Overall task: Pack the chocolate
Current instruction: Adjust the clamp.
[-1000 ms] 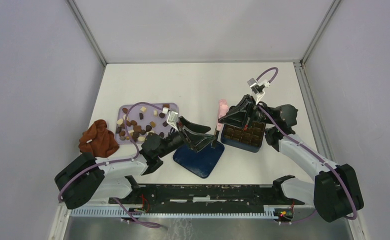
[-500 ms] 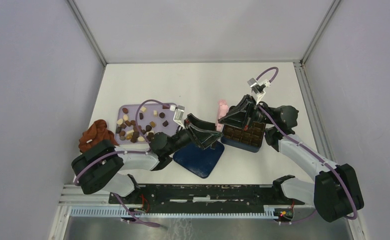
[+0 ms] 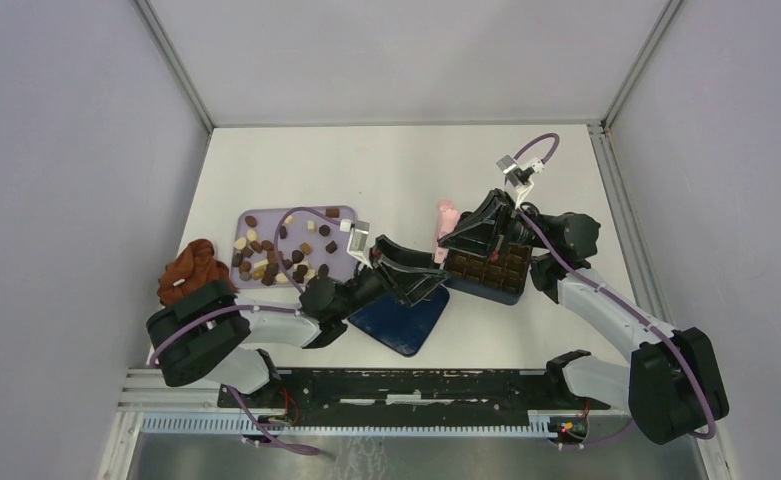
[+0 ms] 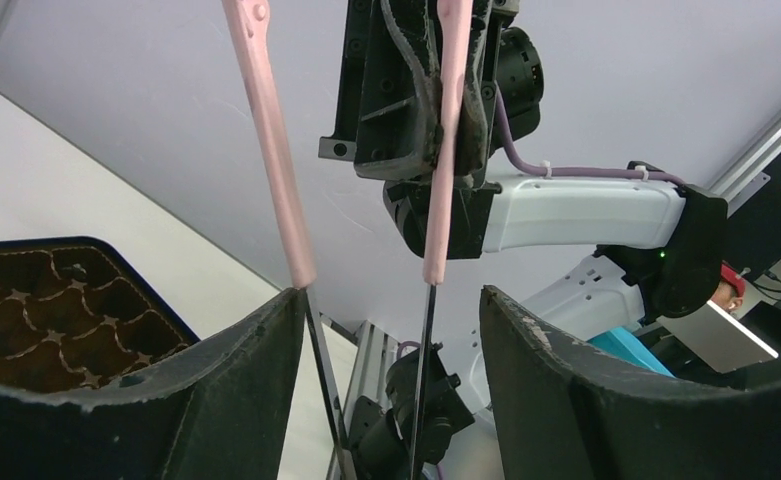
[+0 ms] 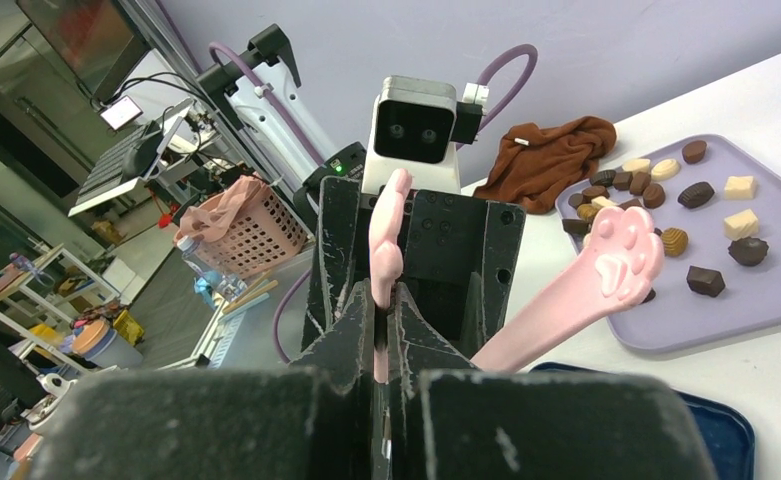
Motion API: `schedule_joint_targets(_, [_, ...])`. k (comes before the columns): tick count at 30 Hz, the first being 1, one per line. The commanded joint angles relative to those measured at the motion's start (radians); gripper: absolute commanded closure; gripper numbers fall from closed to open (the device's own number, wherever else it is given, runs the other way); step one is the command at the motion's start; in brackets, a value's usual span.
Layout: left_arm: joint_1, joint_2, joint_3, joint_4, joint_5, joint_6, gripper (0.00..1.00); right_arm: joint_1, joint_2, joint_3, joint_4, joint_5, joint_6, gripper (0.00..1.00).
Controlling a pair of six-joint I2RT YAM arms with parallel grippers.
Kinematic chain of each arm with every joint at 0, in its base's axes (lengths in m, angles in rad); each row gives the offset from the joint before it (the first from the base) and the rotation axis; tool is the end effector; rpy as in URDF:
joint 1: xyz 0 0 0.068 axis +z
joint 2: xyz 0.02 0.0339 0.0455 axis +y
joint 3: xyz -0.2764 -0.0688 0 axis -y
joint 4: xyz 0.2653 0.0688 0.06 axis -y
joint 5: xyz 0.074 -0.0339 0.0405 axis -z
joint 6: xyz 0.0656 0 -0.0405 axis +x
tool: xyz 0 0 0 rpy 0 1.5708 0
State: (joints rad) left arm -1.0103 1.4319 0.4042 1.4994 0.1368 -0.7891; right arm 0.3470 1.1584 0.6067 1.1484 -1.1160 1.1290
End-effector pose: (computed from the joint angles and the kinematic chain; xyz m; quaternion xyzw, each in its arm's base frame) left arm 0.1487 -0.2538 0.2543 0.1154 0.5115 -0.6885 0.5011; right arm 0.2166 0.1410 0.3365 -0.2813 0.5454 0.6877 0.3879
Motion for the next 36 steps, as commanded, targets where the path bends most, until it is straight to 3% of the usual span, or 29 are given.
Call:
schedule_joint_targets(1, [-0.012, -0.002, -0.010, 0.088, -0.044, 0.059, 0.30, 0.004, -0.014, 0.032, 0.071, 0.024, 0.017, 1.00])
schedule_joint_targets(11, [-0.015, 0.019, -0.021, 0.110, -0.024, 0.087, 0.40, 0.003, -0.019, 0.031, 0.065, 0.022, 0.008, 1.00])
schedule_joint_targets(19, [-0.017, 0.071, -0.028, 0.207, -0.016, 0.077, 0.38, 0.003, -0.021, 0.025, 0.047, 0.024, -0.009, 1.00])
schedule_joint_targets(26, [-0.016, 0.070, -0.006, 0.211, -0.024, 0.079, 0.36, 0.003, -0.024, 0.022, 0.030, 0.024, -0.026, 1.00])
schedule_joint_targets(36, [-0.015, 0.029, 0.033, 0.168, -0.051, 0.082, 0.39, 0.003, -0.026, 0.015, 0.010, 0.024, -0.044, 1.00])
